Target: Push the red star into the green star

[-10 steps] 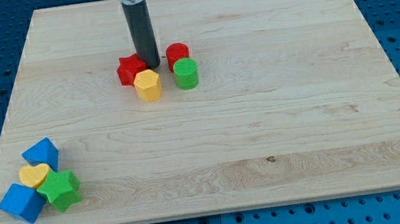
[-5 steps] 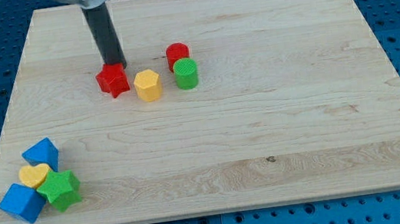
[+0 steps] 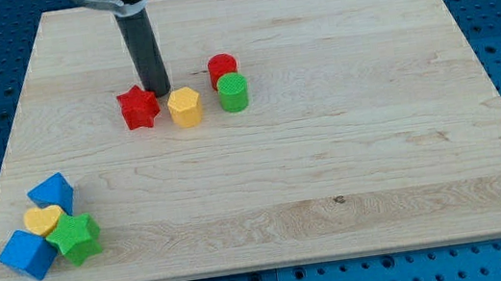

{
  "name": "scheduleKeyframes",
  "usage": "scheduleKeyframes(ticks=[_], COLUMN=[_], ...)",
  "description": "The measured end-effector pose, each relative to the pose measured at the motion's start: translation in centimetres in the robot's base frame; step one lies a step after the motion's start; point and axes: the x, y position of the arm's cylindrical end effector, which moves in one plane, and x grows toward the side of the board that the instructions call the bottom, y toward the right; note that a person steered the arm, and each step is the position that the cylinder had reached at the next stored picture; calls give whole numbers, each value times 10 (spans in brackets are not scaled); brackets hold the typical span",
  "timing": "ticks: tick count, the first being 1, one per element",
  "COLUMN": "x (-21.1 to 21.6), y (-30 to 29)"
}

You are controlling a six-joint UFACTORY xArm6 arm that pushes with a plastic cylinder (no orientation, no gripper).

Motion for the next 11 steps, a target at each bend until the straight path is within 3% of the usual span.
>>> scheduleKeyframes(ticks=[2, 4, 7, 9, 11], x=[27, -9, 77, 14, 49], y=[-18, -38, -60, -21, 2])
